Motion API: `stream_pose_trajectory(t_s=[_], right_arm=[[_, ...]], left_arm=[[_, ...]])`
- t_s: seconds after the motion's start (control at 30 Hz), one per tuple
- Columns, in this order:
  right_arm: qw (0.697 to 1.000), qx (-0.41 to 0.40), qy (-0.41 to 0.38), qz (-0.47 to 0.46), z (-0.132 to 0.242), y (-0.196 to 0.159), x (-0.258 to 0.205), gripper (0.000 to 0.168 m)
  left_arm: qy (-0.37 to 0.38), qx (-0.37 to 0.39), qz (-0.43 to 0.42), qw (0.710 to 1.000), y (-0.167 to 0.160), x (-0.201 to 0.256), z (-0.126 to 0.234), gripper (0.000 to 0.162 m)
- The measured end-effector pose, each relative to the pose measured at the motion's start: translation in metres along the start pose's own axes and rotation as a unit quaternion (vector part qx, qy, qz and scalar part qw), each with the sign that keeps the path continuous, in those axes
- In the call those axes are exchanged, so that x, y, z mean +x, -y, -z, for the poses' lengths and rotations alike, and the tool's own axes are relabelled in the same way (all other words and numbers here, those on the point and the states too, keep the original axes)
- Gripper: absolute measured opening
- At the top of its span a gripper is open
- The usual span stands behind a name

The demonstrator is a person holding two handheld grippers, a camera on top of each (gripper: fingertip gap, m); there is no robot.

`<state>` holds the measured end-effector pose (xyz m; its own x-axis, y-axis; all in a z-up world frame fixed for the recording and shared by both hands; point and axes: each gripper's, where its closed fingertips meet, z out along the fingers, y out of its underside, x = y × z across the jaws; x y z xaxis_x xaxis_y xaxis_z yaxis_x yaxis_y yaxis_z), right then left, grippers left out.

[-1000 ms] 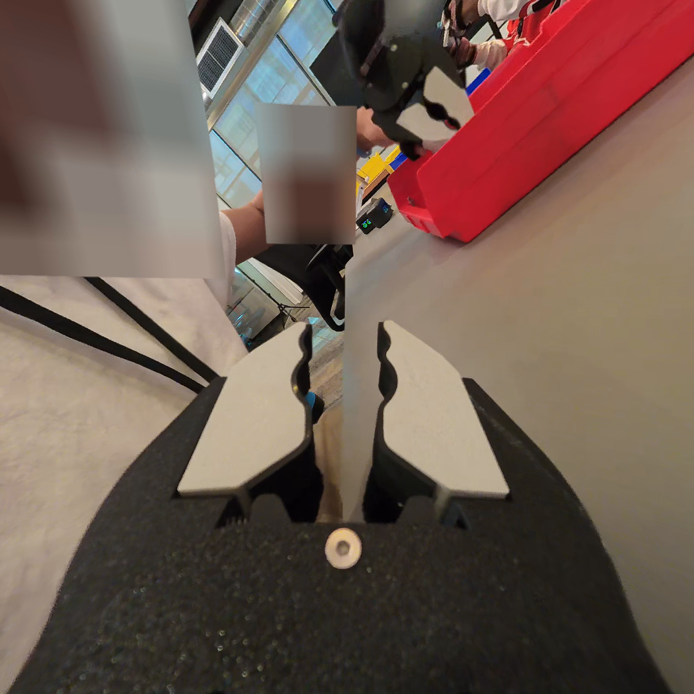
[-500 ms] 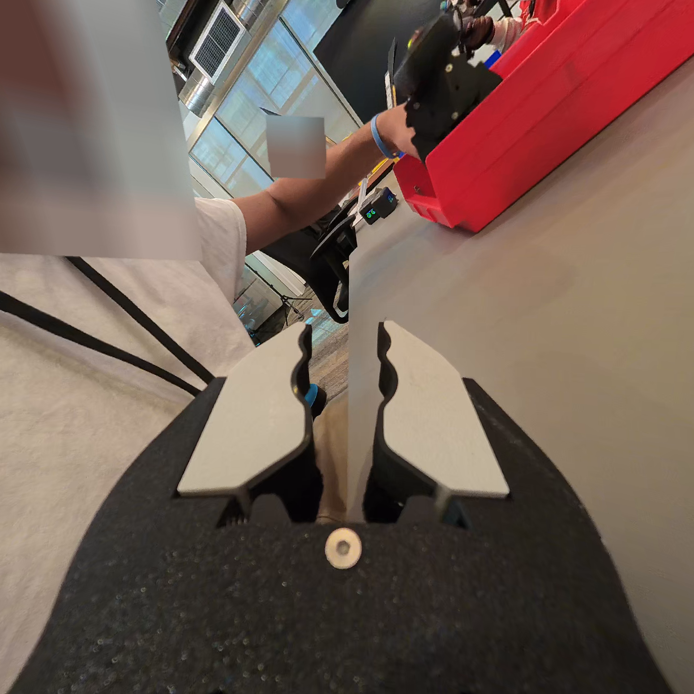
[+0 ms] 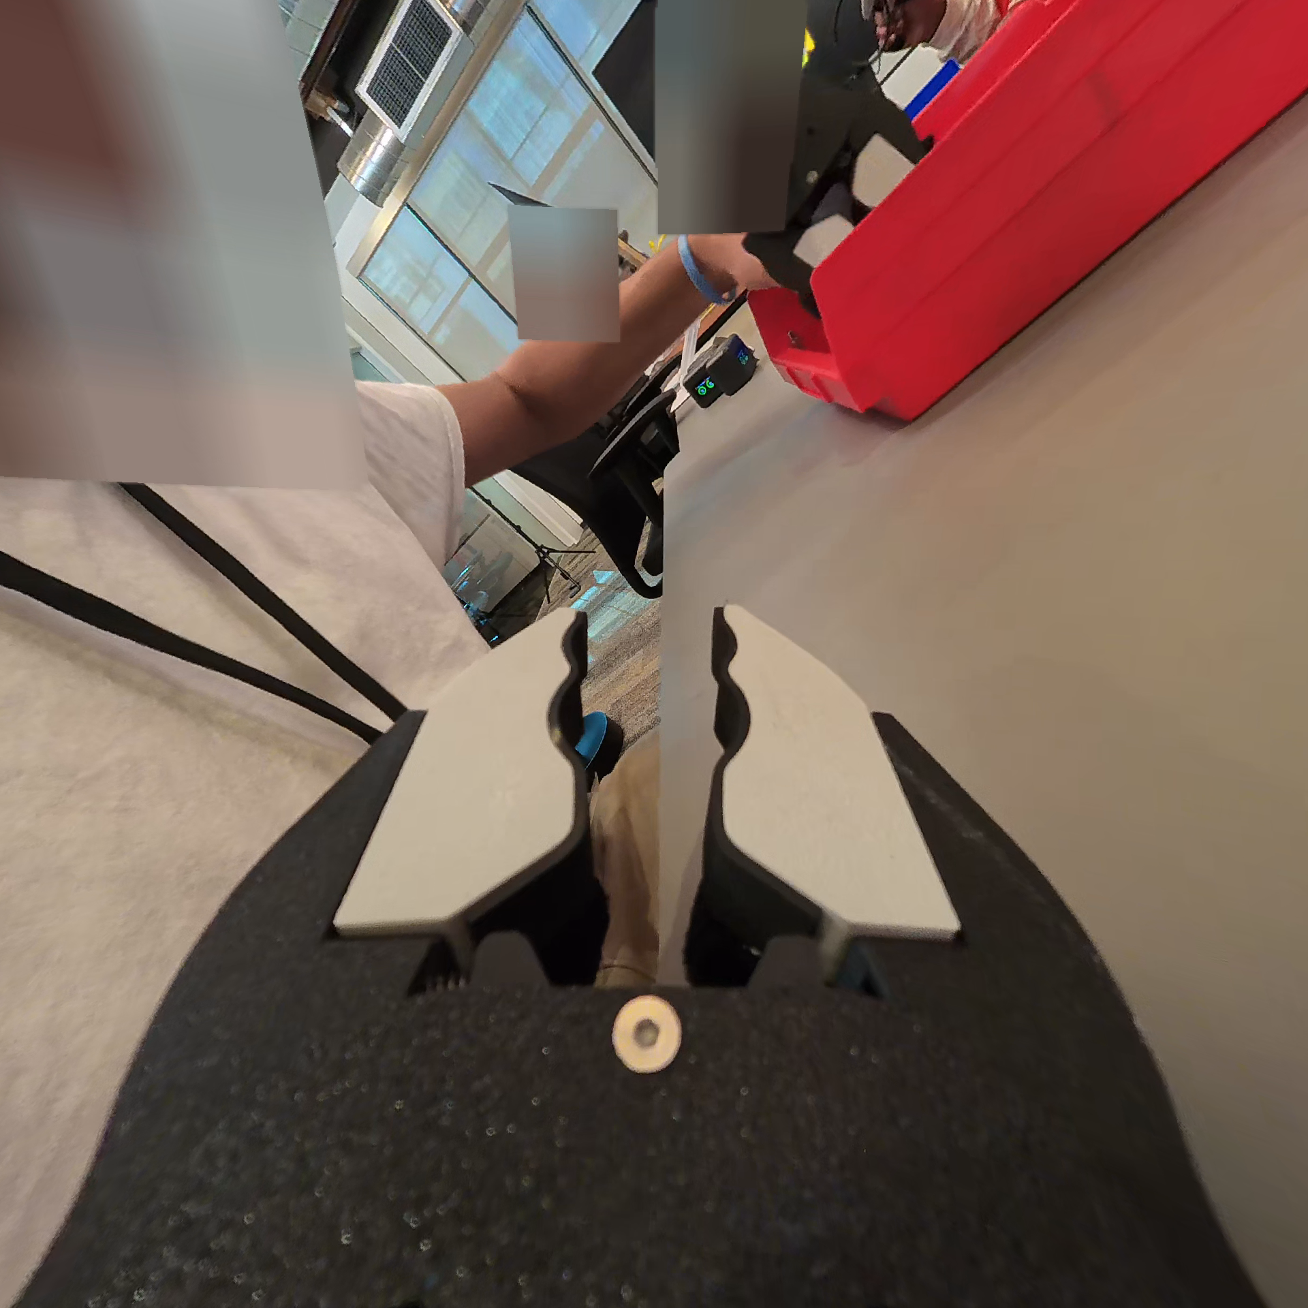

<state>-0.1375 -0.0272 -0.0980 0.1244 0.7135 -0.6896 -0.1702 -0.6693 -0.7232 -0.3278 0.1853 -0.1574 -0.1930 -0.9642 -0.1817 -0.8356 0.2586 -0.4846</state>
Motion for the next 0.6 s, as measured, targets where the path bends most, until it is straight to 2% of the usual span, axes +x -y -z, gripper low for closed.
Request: stream_pose_trajectory(t_s=[0.03, 0.27, 0.47, 0.6], right_arm=[[1.000, 0.001, 0.000, 0.001, 0.000, 0.000, -0.001, 0.033], [1.000, 0.003, 0.003, 0.009, 0.002, -0.001, -0.009, 0.032], [1.000, 0.008, 0.011, 0.007, 0.003, -0.001, -0.014, 0.032], [1.000, 0.008, 0.011, 0.008, 0.004, -0.001, -0.015, 0.031]], left_arm=[[0.011, 0.011, 0.006, 1.000, 0.003, -0.003, 0.006, 0.006], [0.124, 0.119, 0.078, 0.982, 0.022, -0.044, 0.067, 0.005], [0.217, 0.262, 0.179, 0.923, 0.040, -0.093, 0.141, 0.005], [0.243, 0.331, 0.193, 0.891, 0.065, -0.101, 0.180, 0.005]])
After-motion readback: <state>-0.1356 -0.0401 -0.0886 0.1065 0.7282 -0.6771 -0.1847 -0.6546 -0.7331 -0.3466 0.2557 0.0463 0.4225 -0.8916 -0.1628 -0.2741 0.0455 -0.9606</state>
